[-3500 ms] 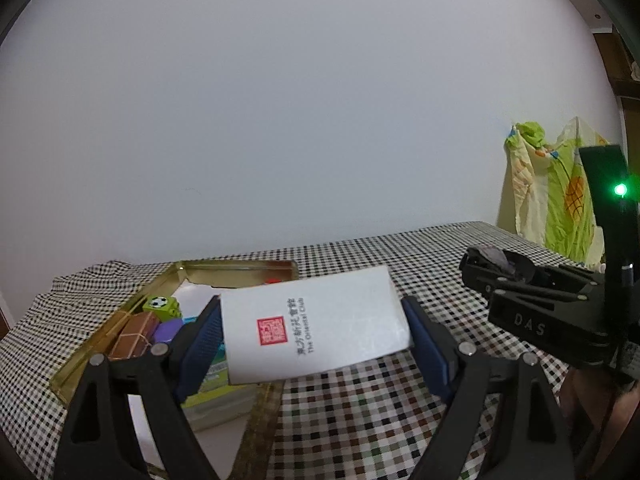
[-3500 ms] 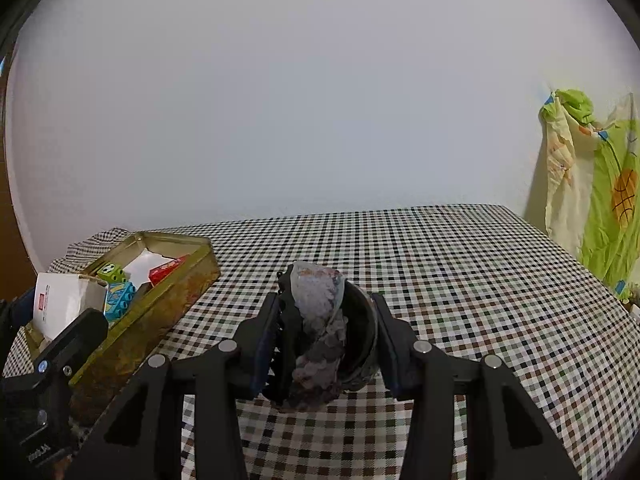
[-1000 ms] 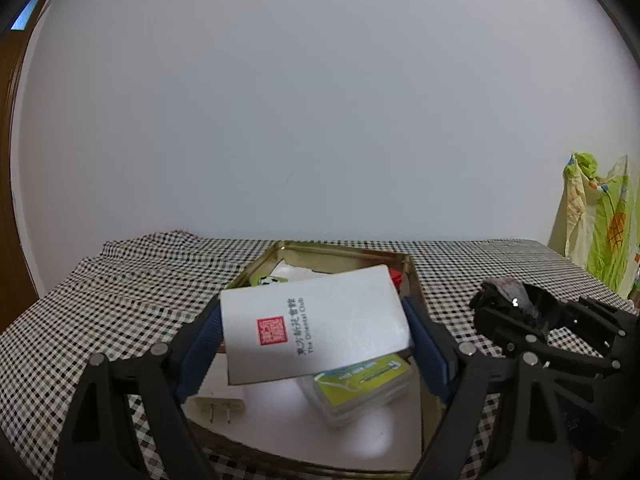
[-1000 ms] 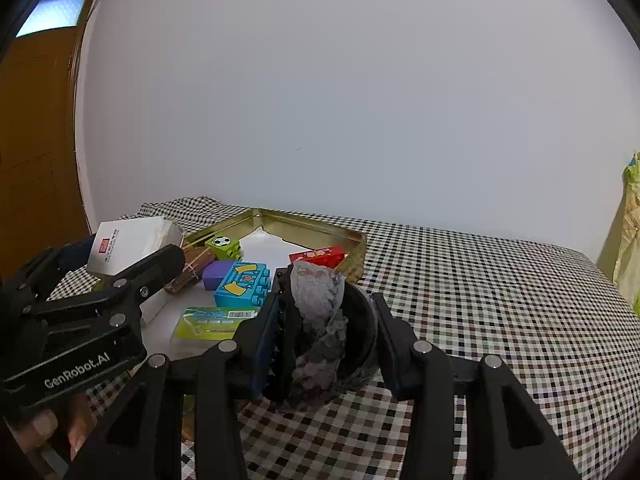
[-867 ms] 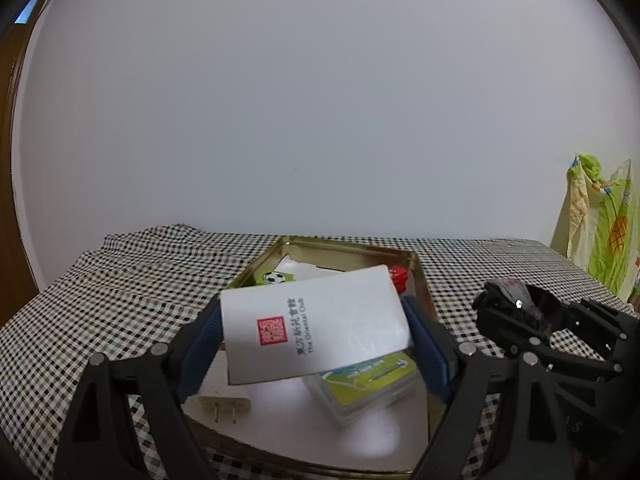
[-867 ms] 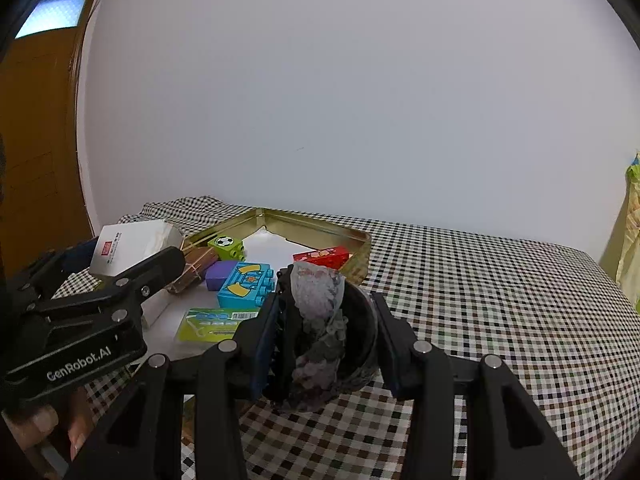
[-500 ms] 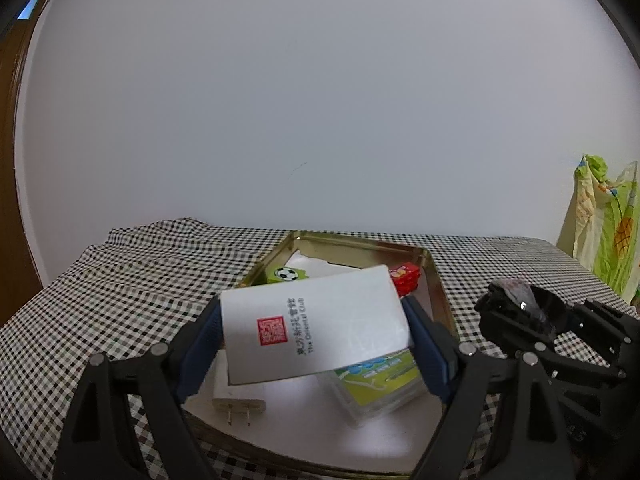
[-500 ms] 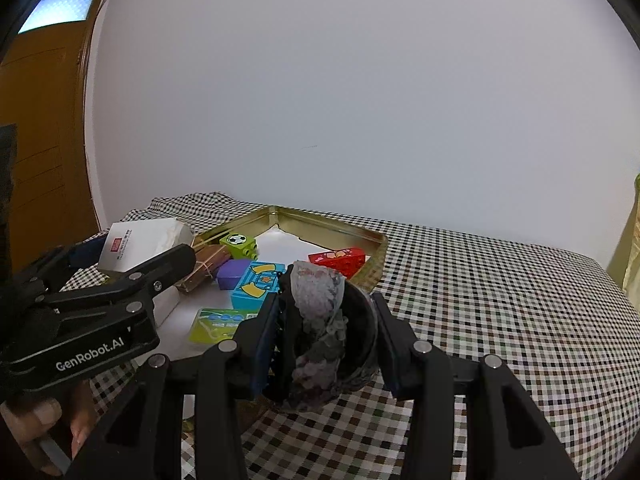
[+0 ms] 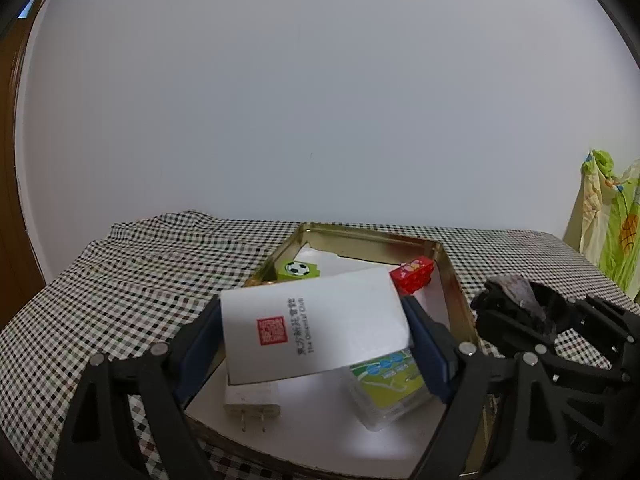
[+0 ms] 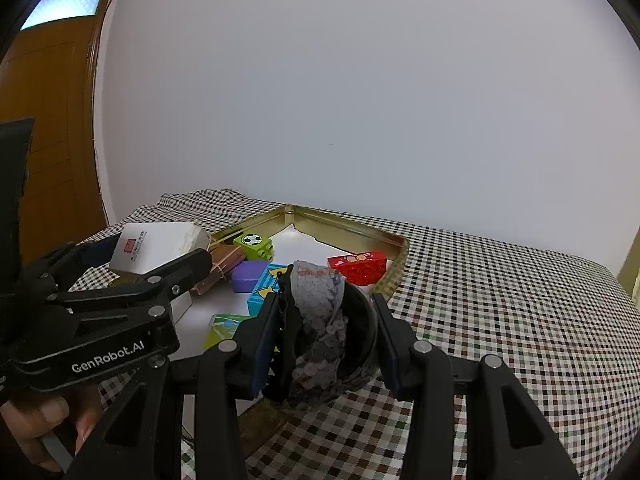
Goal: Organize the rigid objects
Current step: 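Lower the white card box and grey pouch over the tray interior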
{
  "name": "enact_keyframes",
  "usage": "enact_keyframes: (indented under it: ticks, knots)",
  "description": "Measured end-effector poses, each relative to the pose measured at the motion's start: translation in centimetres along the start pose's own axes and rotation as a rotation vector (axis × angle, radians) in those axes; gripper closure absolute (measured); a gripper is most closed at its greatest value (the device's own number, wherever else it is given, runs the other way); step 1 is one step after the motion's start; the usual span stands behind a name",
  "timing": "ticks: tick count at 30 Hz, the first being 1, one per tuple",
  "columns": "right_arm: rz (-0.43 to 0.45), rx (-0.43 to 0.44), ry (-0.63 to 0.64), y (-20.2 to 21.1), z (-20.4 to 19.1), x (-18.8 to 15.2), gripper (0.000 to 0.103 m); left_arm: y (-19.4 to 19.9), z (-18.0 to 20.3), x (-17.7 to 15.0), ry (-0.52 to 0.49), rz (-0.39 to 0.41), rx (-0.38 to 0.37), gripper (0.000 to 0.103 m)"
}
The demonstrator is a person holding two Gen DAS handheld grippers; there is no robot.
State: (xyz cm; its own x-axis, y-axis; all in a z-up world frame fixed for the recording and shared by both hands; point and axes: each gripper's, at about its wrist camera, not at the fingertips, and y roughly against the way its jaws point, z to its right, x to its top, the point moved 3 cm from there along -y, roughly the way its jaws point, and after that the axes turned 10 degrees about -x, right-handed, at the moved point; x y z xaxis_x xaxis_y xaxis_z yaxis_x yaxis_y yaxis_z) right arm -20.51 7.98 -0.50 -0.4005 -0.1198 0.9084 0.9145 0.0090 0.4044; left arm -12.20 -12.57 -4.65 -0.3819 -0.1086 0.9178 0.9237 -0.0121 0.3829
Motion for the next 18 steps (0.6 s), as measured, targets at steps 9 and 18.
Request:
enact_keyframes:
  ticks: [9, 18]
  knots:
    - [0.001, 0.010, 0.003, 0.2, -0.2, 0.2, 0.056, -0.9, -0.8, 0.1, -0.012, -0.010, 0.008, 0.017]
    - [0.001, 0.020, 0.019, 0.0, -0.6, 1.1, 0.056, -1.9, -2.4, 1.0, -0.002, -0.030, 0.012, 0.017]
